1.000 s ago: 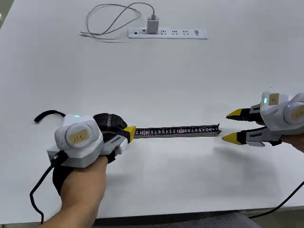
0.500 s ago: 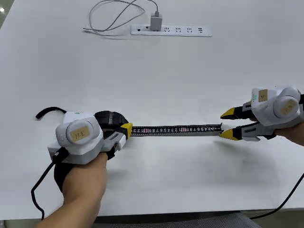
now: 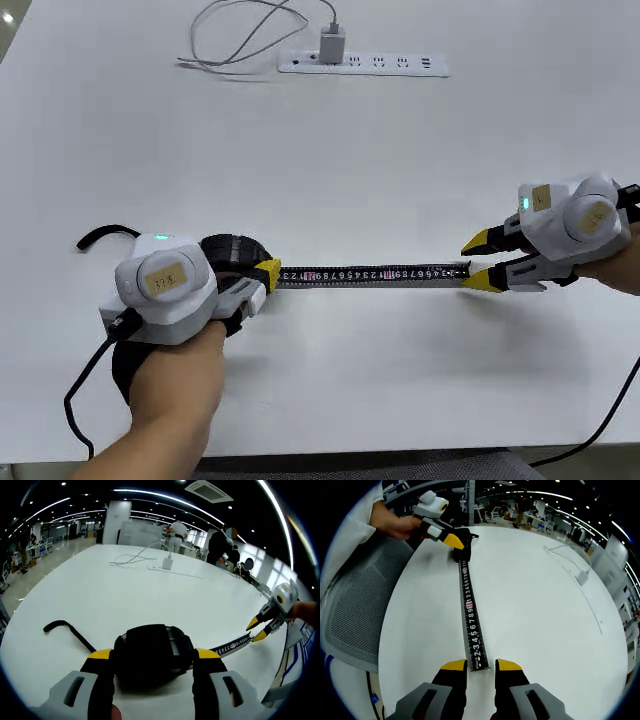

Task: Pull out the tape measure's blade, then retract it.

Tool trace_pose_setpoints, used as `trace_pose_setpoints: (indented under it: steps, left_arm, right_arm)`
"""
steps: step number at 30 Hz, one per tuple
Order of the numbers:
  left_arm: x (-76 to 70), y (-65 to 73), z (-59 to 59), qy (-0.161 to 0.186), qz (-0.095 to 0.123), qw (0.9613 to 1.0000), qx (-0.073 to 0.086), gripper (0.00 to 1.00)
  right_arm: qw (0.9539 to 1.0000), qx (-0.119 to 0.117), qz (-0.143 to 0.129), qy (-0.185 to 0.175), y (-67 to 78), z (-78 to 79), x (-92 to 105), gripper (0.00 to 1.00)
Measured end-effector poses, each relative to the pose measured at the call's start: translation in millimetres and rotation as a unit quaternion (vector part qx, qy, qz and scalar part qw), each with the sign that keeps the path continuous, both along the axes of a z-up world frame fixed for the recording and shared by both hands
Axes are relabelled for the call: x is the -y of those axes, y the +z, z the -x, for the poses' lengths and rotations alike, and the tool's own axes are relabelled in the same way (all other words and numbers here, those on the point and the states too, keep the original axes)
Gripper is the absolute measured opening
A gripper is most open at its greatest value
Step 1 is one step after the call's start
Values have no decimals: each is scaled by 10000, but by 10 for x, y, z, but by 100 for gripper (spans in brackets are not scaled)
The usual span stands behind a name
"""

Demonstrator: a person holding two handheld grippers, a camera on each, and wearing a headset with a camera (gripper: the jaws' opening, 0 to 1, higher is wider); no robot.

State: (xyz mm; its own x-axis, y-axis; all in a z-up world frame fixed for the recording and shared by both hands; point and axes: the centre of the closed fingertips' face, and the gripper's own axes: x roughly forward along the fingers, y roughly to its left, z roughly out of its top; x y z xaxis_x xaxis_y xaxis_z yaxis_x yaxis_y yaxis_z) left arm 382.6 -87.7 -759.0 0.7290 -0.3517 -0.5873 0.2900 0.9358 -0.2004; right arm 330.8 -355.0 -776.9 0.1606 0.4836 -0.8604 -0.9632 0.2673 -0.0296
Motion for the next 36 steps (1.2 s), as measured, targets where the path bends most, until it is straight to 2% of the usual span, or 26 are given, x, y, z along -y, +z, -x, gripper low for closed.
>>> trace_pose_setpoints:
  steps: [9, 24, 36]
  left_arm:
    - [-3, -6, -4, -16, 24, 10000, -26, 59]
    - [1, -8, 3, -42, 43, 10000, -35, 59]
    - [-1, -10, 12, -73, -8, 9998, -160, 58]
  right_arm:
    - [9999, -128, 25, 73, -58, 22, -3, 15]
    - [9995, -137, 117, 243, -109, 28, 3, 12]
    - [9995, -106, 149, 241, -121, 23, 11, 11]
